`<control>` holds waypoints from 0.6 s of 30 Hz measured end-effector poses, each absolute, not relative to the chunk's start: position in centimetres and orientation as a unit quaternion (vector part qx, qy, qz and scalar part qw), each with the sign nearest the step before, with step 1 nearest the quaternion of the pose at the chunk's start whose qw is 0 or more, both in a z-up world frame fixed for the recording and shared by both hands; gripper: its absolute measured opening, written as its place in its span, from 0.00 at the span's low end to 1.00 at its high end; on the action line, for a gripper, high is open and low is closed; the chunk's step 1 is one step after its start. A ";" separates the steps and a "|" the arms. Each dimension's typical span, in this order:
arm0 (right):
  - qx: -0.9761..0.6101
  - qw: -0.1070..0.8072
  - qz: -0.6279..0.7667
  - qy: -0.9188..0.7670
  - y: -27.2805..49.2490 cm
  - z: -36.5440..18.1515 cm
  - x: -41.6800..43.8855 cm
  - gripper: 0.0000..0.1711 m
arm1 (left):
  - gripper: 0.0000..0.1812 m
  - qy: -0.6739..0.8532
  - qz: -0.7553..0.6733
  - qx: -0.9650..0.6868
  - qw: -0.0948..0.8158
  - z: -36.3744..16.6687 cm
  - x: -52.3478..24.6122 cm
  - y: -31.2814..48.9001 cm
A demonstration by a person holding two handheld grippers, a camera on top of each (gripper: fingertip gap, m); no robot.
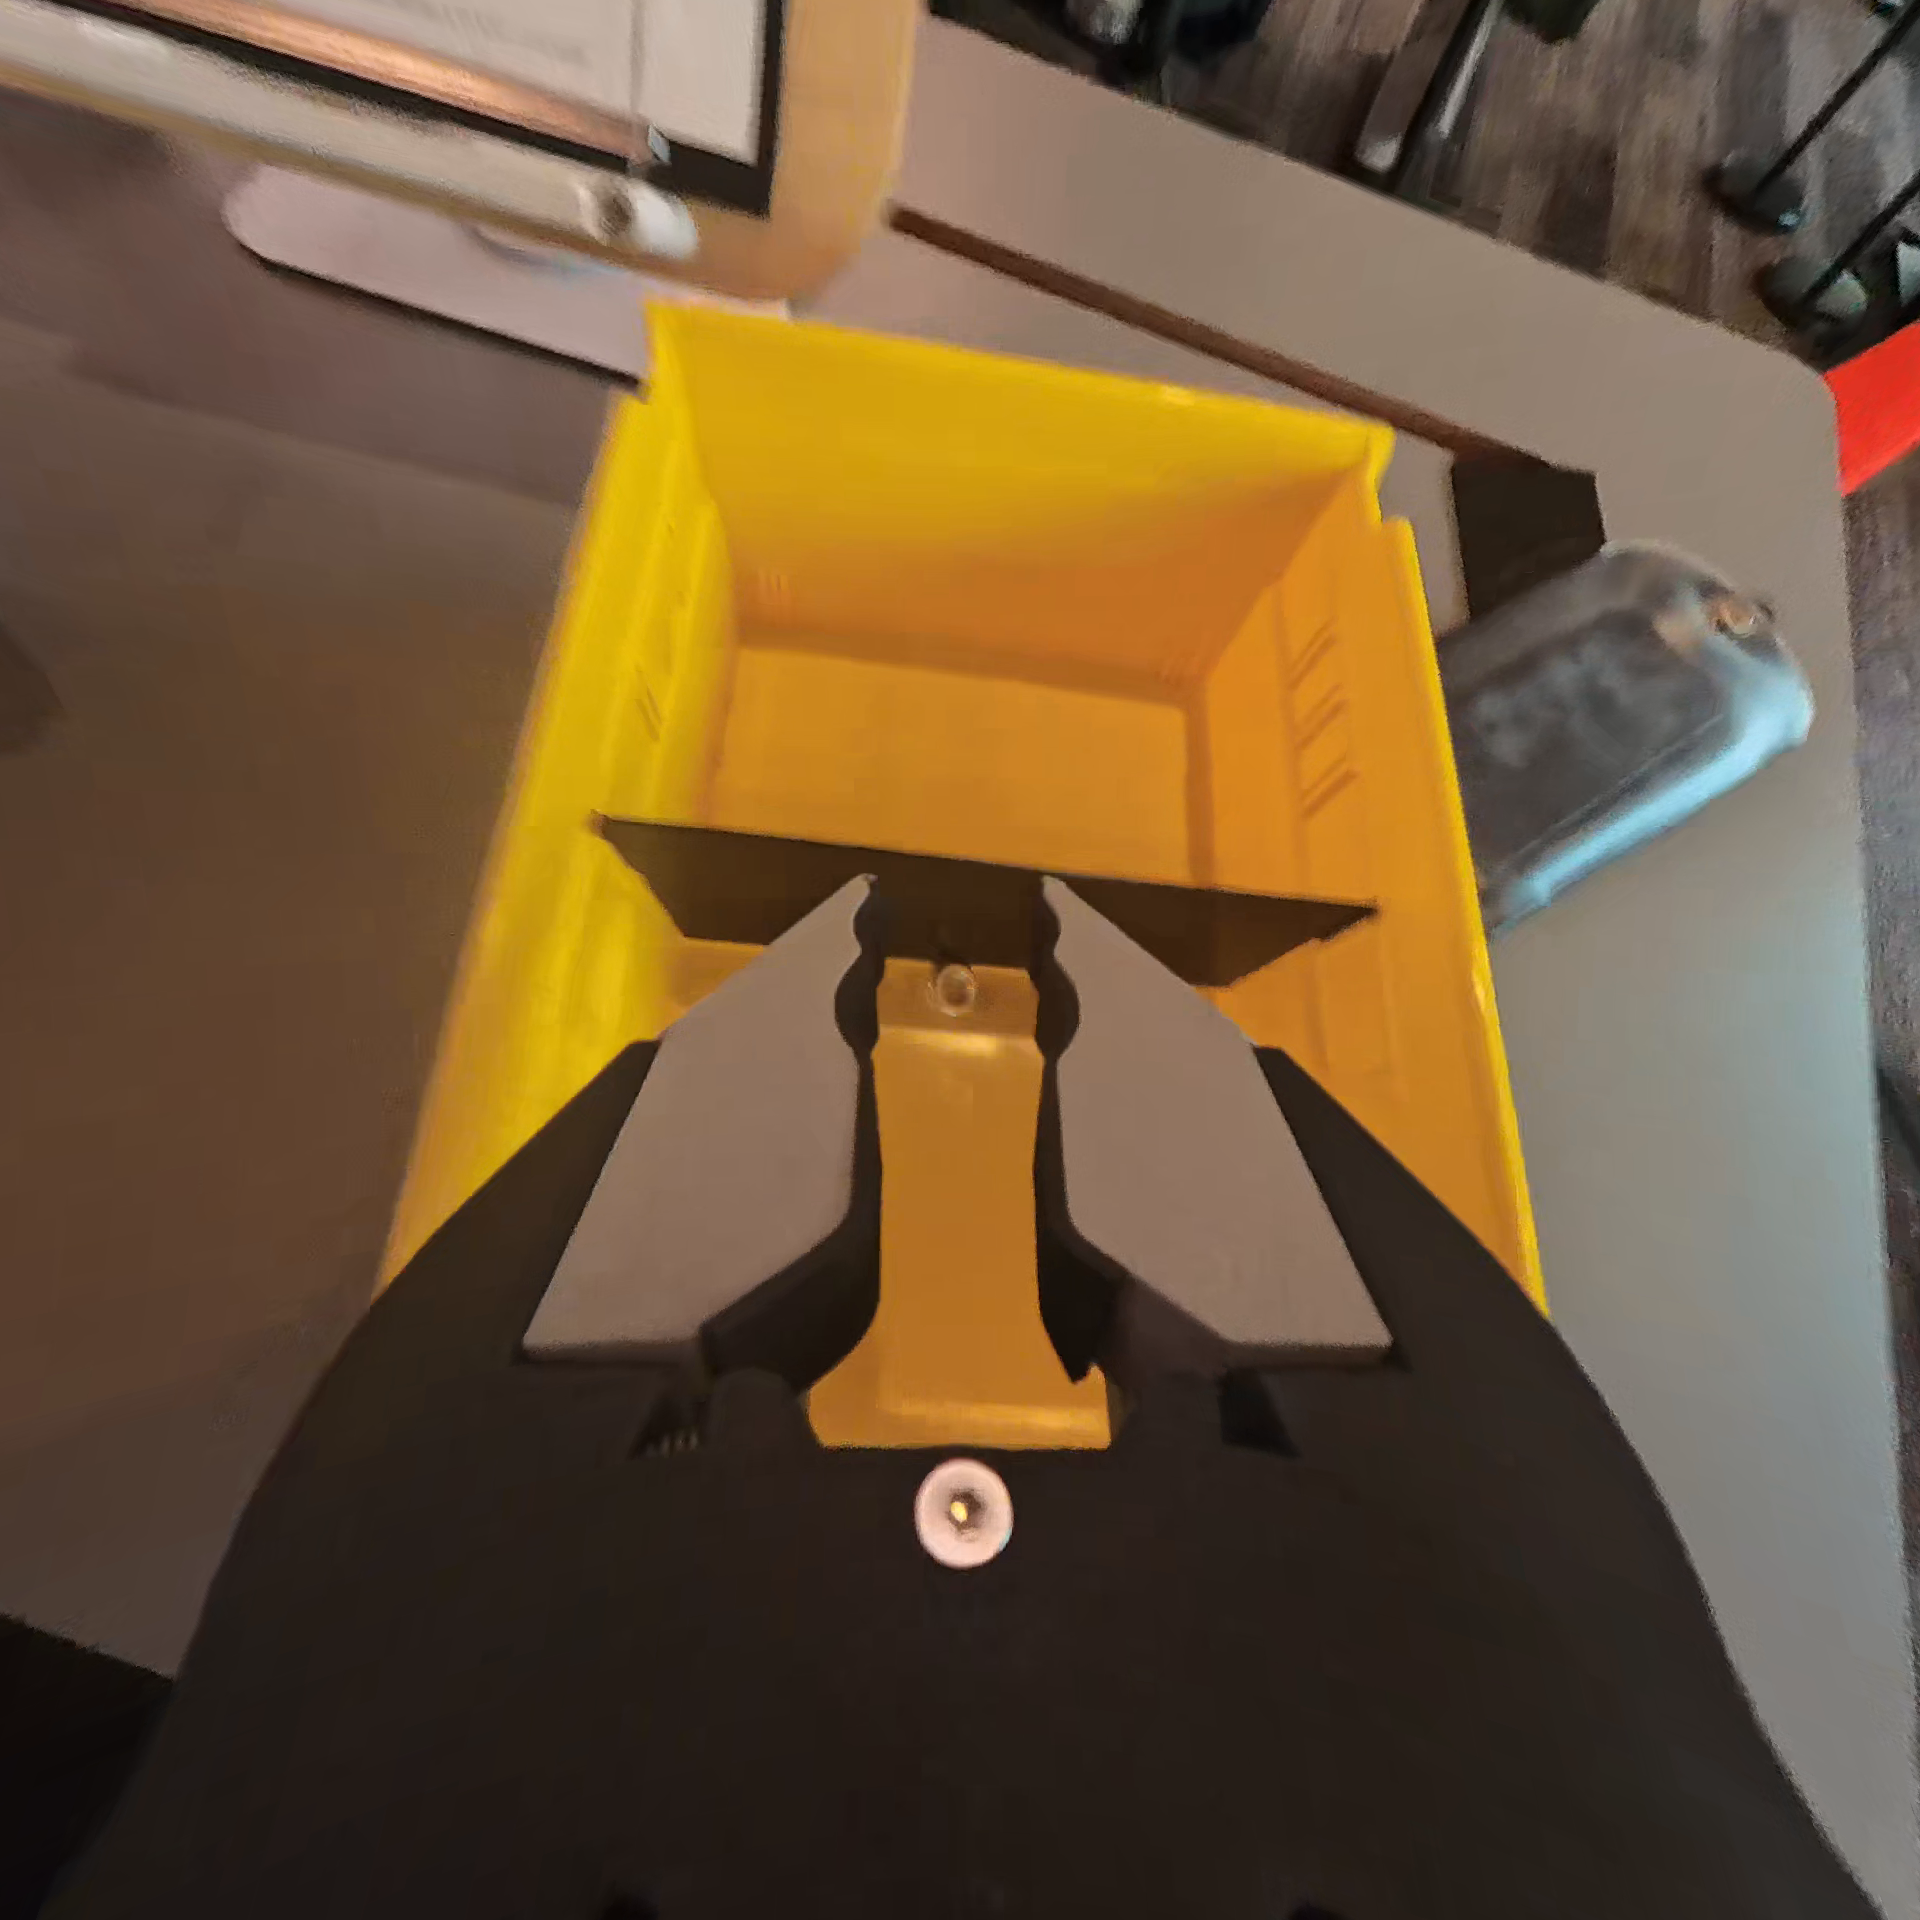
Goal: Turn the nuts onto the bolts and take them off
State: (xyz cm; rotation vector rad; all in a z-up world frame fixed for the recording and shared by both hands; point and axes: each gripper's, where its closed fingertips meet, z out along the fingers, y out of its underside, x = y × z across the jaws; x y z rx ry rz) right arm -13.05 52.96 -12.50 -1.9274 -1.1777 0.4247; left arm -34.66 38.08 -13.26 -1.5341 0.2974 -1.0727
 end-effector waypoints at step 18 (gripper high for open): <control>-0.572 0.305 0.378 -0.662 35.2 -11.8 -32.6 0.11 | 0.04 0.251 -0.498 -0.628 0.543 -13.1 -31.0 35.3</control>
